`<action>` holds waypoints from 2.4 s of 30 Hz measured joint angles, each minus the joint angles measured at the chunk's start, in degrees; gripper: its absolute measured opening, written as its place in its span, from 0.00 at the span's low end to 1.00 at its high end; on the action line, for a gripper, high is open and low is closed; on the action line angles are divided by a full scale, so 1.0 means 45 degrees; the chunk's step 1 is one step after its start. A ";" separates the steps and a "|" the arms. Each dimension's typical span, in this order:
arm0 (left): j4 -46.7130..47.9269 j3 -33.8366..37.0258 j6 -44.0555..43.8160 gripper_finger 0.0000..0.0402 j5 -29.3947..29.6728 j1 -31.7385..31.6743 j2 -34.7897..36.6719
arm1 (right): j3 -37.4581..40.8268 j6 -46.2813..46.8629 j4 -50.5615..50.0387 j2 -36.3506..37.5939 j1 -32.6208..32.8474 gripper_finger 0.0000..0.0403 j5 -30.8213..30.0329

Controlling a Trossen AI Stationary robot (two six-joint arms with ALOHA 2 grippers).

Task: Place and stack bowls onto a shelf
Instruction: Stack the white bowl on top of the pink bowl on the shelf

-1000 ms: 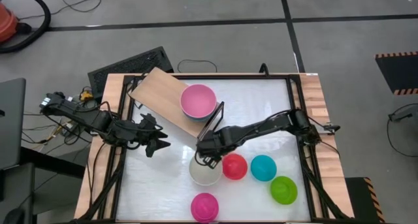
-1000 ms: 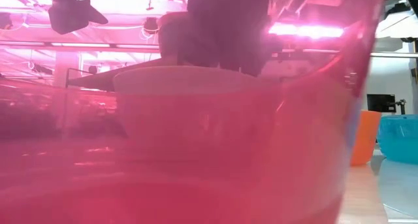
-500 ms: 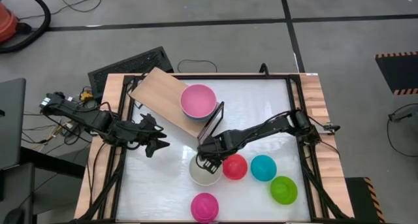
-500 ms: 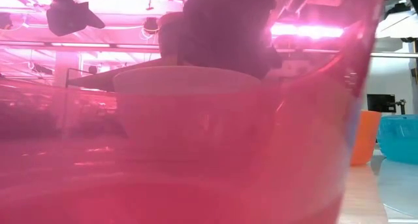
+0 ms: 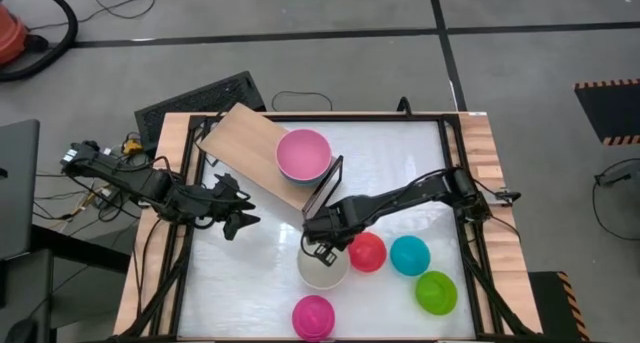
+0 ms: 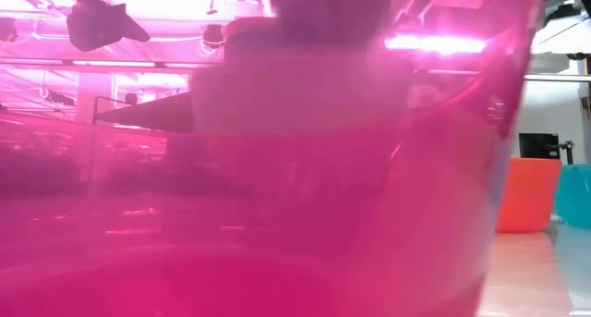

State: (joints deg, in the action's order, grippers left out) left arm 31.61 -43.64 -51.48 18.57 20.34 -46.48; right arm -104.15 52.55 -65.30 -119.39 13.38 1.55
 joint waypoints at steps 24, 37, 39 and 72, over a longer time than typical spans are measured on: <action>0.0425 0.0000 -0.1111 0.60 0.0528 -0.0005 -0.0005 | -0.5579 -0.2748 -0.2725 0.3195 -0.4216 0.07 -0.3799; 0.0478 0.0000 -0.1522 0.60 0.0912 -0.0010 -0.0005 | -0.5585 -0.3999 -0.1465 0.1924 -0.5352 0.07 -0.3257; 0.0469 0.0000 -0.1618 0.60 0.1013 -0.0010 0.0000 | -0.5559 -0.4080 -0.1757 0.1805 -0.5435 0.07 -0.3167; 0.0569 0.0000 -0.1710 0.60 0.1881 -0.0015 -0.0005 | -0.6606 -0.6945 0.1234 0.1293 -0.6011 0.09 -0.2106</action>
State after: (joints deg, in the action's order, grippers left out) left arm 34.17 -43.64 -59.18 27.03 20.27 -46.50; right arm -133.87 21.30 -59.74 -113.58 -13.67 -7.93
